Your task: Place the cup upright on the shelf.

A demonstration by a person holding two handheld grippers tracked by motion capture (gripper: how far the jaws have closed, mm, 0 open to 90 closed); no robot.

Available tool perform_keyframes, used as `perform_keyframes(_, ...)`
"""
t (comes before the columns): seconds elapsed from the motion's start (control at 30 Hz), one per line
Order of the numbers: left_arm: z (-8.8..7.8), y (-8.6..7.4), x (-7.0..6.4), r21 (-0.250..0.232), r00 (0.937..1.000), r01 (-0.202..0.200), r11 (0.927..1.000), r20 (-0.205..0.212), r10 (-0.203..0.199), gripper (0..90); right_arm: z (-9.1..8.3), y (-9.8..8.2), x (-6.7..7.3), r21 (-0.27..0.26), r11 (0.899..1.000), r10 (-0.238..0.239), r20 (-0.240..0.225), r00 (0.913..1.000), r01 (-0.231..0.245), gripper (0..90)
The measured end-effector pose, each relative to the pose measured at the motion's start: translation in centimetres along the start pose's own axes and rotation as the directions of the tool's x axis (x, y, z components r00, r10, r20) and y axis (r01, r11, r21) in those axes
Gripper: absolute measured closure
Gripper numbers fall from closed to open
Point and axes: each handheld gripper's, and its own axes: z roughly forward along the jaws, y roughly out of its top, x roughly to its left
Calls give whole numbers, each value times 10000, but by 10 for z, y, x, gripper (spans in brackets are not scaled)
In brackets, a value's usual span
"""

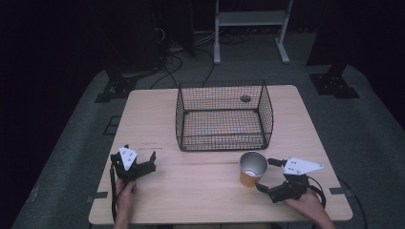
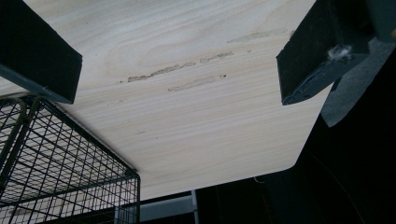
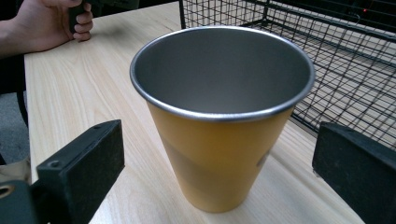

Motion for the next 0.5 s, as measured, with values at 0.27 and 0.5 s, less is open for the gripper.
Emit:
perform_keyframes(0.27, 0, 0, 0, -4, 10000, -7, 10000, -3, 7, 0, 13, 3, -1, 8, 10000, 25, 65, 10000, -26, 19)
perform_keyframes(0.5, 0, 0, 0, 0, 10000, -1, 10000, 3, 1, 0, 20, 8, 1, 167, 9999, -10, 64, 10000, 9, 19)
